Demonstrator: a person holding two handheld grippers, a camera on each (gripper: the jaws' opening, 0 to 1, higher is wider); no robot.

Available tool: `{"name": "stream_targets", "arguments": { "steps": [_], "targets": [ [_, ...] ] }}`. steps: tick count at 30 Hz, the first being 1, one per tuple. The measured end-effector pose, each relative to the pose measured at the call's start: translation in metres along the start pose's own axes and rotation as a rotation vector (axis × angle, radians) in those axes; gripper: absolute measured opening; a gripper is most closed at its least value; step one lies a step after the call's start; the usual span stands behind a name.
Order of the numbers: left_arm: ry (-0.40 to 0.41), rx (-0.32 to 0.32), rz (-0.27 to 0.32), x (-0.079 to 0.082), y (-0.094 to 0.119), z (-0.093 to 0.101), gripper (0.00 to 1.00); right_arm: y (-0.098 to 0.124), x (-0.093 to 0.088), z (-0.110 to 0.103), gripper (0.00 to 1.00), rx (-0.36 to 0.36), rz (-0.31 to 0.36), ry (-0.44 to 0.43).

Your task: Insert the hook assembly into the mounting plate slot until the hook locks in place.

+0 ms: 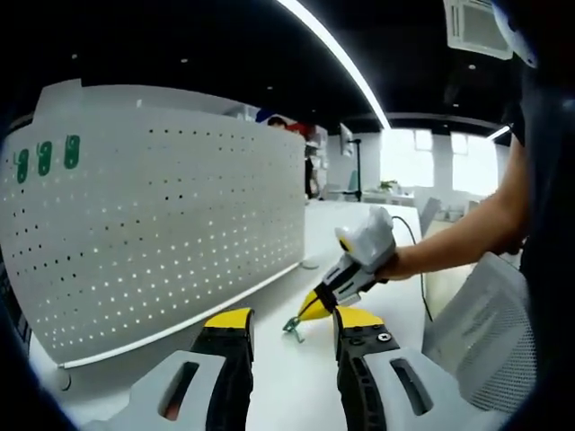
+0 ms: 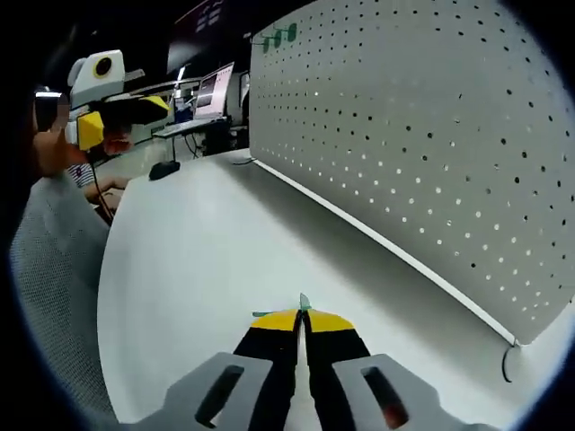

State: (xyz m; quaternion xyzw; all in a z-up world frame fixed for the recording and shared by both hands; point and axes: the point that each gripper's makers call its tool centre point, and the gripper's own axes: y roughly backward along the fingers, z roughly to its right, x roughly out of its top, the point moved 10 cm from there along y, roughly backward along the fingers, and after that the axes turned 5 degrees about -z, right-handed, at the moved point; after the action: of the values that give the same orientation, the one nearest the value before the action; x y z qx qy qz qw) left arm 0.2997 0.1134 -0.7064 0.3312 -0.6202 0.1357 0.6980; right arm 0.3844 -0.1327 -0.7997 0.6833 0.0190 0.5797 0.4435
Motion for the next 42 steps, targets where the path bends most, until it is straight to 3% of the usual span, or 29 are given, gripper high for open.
{"name": "stream_targets", "arguments": {
  "steps": [10,20,35,42],
  "targets": [
    [0.0,-0.009,0.001,0.0,-0.001,0.0,0.35,0.003,0.006,-0.003,0.0,-0.008,-0.021,0.011],
    [-0.008,-0.012,0.003,0.001,-0.001,0.001,0.35,0.012,0.016,-0.003,0.0,-0.018,-0.01,-0.054],
    [-0.081,0.005,0.008,0.003,-0.003,0.004,0.32,0.037,0.051,-0.013,0.0,-0.009,0.041,-0.234],
    [-0.106,0.01,0.0,0.002,-0.006,0.005,0.29,0.048,0.068,-0.024,0.0,0.0,0.057,-0.242]
  ]
}}
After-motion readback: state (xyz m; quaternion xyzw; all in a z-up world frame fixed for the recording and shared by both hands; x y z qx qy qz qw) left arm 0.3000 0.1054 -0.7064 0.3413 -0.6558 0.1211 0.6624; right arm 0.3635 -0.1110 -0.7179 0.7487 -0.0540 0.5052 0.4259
